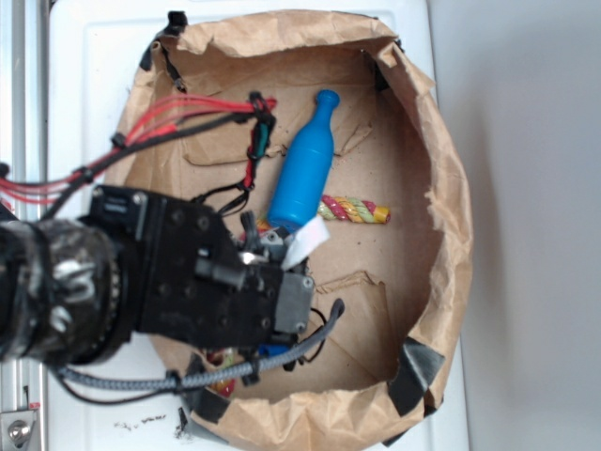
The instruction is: Grab the multicolored rope.
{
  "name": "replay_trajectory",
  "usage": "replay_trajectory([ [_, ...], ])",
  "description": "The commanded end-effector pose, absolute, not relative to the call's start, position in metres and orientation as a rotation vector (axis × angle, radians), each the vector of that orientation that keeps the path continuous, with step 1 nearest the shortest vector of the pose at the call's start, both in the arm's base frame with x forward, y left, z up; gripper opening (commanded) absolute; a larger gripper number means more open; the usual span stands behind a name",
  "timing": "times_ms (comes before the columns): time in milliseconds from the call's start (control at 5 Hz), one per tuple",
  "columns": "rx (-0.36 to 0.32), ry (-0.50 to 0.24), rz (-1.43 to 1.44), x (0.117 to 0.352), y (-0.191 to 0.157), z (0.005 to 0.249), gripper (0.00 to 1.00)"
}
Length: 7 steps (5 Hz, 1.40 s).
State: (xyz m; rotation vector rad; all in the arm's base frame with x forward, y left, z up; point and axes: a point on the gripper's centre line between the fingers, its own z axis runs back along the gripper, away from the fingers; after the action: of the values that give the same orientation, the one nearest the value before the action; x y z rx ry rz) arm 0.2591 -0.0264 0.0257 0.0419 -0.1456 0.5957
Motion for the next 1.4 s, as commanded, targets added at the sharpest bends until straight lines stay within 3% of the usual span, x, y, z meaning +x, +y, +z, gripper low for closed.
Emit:
replay_trajectory([
  [0, 0.045, -0.188, 0.562, 0.254, -0.020, 0.042, 0.00],
  [200, 0.026, -0.170, 0.558, 0.254, -0.012, 0.067, 0.00],
  [400, 0.020, -0.150, 0.558, 0.257, -0.007, 0.111, 0.00],
  [600, 0.115, -0.148, 0.578, 0.262, -0.003, 0.160, 0.00],
  [800, 0.170, -0.142, 0.579, 0.267, 0.004, 0.192, 0.00],
  [1000, 0.175, -0.165, 0.600, 0.270, 0.027, 0.212, 0.00],
  [1200, 0.165, -0.184, 0.611, 0.271, 0.048, 0.212, 0.00],
])
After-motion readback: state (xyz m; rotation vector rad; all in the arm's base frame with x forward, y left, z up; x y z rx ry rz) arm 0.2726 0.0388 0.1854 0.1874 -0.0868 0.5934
